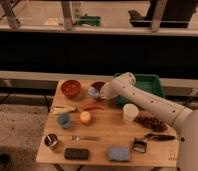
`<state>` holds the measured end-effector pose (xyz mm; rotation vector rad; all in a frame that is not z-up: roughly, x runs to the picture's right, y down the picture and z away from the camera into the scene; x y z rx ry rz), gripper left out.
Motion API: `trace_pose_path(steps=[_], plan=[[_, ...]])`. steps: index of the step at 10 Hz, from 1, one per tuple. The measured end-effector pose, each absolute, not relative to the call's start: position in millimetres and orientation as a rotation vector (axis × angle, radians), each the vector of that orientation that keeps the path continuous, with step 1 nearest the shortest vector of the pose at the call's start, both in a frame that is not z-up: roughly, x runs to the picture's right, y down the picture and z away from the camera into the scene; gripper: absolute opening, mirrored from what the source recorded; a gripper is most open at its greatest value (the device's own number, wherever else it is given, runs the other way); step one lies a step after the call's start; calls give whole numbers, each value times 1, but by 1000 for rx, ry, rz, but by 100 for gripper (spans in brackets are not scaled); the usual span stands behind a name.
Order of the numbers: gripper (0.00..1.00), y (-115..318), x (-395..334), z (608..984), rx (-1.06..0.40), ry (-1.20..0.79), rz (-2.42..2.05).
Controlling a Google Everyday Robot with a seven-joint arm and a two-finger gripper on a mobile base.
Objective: Wipe purple bowl with towel
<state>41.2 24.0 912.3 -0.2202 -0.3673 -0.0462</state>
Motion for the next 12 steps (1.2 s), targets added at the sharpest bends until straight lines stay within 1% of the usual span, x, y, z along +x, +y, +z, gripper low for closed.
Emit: trace_pose_path(steps=[4, 7, 10, 12], plan=[[3, -4, 55, 938, -195, -312, -65], [3, -4, 76, 950, -198, -274, -57], [3, -3, 75, 963, -207, -263, -55], [3, -10, 69, 968, -200, -267, -60]])
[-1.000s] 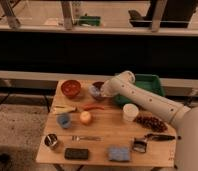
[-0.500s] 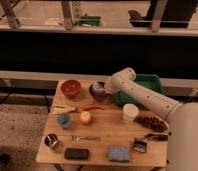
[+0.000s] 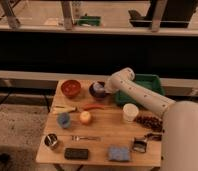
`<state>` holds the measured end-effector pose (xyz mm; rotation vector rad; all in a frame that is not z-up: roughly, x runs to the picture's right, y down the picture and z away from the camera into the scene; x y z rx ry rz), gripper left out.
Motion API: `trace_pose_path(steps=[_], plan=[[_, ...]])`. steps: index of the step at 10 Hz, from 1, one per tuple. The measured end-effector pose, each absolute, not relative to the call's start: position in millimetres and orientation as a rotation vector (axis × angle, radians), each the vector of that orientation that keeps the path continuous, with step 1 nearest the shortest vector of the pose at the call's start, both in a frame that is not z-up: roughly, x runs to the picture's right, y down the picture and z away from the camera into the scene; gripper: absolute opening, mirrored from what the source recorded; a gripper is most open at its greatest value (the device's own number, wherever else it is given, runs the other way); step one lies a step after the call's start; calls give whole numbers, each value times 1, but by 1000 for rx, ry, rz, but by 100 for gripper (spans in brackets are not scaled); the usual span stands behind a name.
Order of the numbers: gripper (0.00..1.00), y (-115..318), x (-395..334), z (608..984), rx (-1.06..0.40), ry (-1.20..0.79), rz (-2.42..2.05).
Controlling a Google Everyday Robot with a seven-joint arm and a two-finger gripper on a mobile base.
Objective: Wipe purple bowl with towel
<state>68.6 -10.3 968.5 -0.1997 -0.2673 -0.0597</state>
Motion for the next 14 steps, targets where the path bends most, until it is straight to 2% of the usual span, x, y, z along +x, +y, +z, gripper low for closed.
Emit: trace_pose_path(steps=[5, 8, 14], plan=[[3, -30, 49, 978, -183, -287, -75], [3, -27, 34, 980, -188, -310, -83], [3, 0, 28, 952, -192, -344, -76]])
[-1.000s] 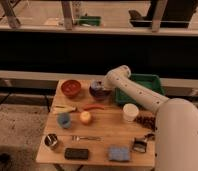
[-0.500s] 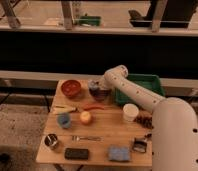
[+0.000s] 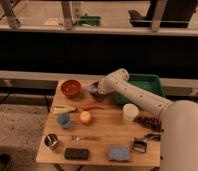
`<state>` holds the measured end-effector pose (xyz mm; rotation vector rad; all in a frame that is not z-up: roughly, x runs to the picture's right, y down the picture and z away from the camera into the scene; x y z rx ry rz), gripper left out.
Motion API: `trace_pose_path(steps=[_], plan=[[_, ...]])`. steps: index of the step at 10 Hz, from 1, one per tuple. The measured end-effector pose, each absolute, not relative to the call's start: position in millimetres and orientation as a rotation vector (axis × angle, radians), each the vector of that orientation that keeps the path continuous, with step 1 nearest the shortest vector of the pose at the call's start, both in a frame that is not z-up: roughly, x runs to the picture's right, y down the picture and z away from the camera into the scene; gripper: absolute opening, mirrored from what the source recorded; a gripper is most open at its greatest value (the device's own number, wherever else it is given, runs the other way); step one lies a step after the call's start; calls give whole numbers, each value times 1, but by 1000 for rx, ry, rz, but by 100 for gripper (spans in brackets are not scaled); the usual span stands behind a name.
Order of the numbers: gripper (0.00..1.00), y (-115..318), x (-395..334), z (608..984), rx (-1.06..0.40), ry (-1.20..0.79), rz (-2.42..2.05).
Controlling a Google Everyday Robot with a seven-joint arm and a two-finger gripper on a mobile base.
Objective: Wipe purple bowl with towel
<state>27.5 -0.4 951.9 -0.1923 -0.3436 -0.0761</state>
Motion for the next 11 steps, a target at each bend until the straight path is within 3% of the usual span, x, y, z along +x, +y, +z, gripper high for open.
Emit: trace_pose_path(steps=[5, 11], plan=[[3, 12, 40, 931, -193, -326, -85], [3, 25, 69, 932, -207, -264, -86]])
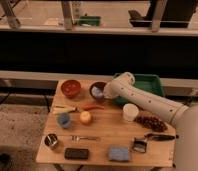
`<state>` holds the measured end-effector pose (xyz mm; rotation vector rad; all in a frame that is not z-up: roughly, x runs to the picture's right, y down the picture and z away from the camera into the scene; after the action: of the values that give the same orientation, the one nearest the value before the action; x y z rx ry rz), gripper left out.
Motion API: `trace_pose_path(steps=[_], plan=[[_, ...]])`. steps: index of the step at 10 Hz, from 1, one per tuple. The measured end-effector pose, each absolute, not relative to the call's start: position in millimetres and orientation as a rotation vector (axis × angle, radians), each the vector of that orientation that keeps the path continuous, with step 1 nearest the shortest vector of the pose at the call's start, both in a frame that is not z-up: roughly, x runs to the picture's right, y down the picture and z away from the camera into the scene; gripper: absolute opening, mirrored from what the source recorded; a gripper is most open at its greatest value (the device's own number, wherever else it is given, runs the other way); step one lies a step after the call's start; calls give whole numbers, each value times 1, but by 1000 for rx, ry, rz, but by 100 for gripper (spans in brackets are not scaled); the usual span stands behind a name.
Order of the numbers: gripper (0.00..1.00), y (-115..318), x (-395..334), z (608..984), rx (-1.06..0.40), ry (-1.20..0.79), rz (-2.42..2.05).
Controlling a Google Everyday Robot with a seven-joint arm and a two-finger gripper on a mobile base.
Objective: Wipe purple bowl with towel
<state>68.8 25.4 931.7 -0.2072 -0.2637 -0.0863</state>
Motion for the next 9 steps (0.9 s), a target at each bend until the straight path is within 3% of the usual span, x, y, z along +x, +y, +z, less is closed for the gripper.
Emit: trace_pose_path(steps=[9], plan=[[3, -24, 73, 970, -170, -210, -120]])
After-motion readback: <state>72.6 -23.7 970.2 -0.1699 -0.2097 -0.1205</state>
